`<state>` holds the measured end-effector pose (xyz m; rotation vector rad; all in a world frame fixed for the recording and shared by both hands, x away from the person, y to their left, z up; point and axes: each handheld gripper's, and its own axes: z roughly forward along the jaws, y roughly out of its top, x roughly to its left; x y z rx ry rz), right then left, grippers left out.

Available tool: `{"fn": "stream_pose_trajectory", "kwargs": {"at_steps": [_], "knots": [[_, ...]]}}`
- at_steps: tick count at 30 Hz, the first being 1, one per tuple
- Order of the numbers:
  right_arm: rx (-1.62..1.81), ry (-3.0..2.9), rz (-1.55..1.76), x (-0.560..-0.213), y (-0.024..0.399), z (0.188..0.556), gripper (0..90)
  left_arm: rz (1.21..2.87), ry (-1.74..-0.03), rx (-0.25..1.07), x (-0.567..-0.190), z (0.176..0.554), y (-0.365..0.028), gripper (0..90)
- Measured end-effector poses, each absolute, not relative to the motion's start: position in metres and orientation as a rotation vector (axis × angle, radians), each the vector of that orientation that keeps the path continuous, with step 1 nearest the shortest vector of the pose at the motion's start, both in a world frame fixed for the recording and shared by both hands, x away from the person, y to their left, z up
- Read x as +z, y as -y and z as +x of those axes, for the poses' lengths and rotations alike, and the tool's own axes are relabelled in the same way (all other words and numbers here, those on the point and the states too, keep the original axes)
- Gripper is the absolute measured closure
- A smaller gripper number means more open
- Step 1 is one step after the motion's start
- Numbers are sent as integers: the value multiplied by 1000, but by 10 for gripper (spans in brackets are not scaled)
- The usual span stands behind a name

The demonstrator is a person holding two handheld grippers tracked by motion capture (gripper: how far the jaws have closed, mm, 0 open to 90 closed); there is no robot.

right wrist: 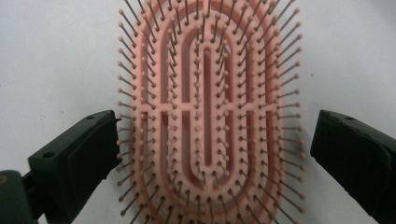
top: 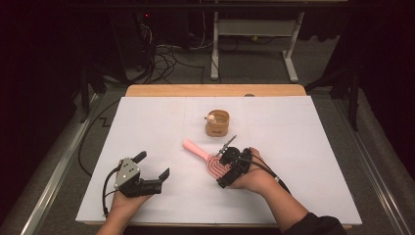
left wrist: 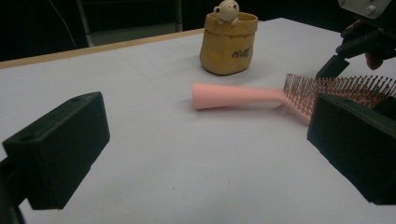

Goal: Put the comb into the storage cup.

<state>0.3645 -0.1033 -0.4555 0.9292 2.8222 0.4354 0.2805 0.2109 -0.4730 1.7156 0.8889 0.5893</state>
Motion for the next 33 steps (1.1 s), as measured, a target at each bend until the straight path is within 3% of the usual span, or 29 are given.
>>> {"fn": "stream_pose_trajectory", "kwargs": {"at_steps": [8,15,22,33], "knots": [[365,-2846,900,-456,94,370,52,1711,-889,594,-473,280,-211,1],[314,-2891,871,-452,87,373,143,1716,-889,590,-473,280,-211,3],[279,-2915,881,-451,83,377,176,1715,-890,587,-473,280,-211,4],[223,-2938,878,-452,78,382,169,1716,-887,585,-473,279,-210,8]]}}
